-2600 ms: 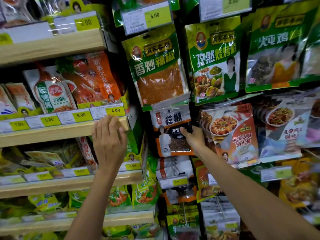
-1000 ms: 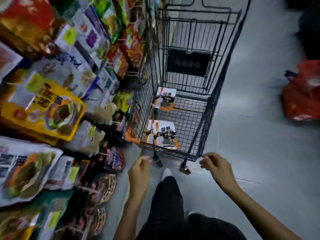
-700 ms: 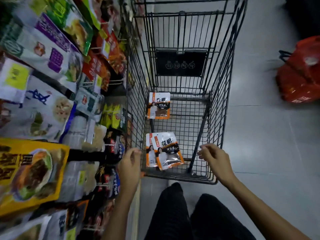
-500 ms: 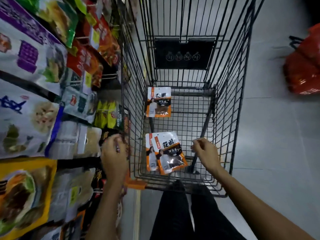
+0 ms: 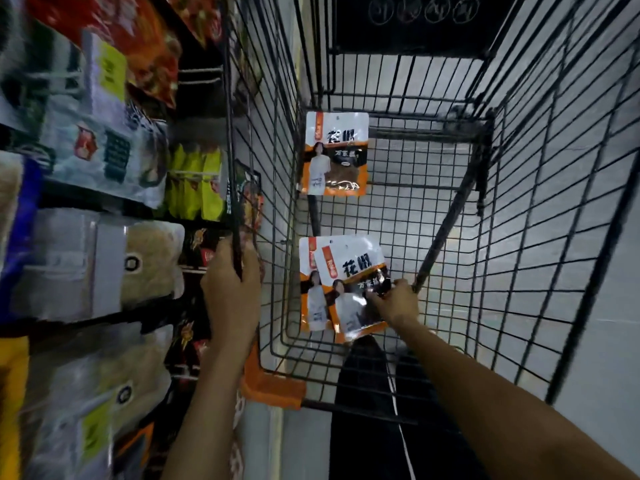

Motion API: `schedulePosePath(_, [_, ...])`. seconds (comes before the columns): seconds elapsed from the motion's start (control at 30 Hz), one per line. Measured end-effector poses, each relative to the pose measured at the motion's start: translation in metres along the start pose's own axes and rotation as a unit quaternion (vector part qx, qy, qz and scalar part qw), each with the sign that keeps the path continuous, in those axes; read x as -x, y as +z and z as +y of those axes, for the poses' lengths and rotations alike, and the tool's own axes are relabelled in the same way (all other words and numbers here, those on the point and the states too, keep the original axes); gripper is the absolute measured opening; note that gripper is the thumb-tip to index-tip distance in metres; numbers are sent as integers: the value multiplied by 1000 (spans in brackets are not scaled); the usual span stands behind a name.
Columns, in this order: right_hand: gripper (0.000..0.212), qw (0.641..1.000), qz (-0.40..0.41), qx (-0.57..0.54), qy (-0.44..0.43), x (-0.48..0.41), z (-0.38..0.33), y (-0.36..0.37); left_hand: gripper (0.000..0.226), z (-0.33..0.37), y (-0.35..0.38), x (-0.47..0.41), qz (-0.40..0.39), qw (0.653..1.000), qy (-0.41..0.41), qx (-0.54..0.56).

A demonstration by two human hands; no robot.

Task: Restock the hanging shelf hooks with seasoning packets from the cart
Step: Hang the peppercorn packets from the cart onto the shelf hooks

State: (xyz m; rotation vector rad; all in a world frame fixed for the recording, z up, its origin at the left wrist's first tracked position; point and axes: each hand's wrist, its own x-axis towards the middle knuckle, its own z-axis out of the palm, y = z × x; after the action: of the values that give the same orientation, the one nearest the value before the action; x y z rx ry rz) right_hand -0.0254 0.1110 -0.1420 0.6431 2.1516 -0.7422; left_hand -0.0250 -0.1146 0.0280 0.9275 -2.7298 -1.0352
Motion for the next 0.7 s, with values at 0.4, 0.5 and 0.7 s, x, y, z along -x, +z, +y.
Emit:
schedulePosePath(0.4, [20, 982, 16, -190, -8, 33, -21, -2, 25, 3, -12, 8, -26, 999, 19, 20])
schedulePosePath(0.5, [18, 955, -1, -290, -66, 60, -31, -45, 29, 14, -24, 12, -25, 999, -3, 23])
schedulePosePath(0.7, [27, 859, -180, -442, -185, 135, -93, -131, 61, 51, -61, 9, -91, 979, -41, 176])
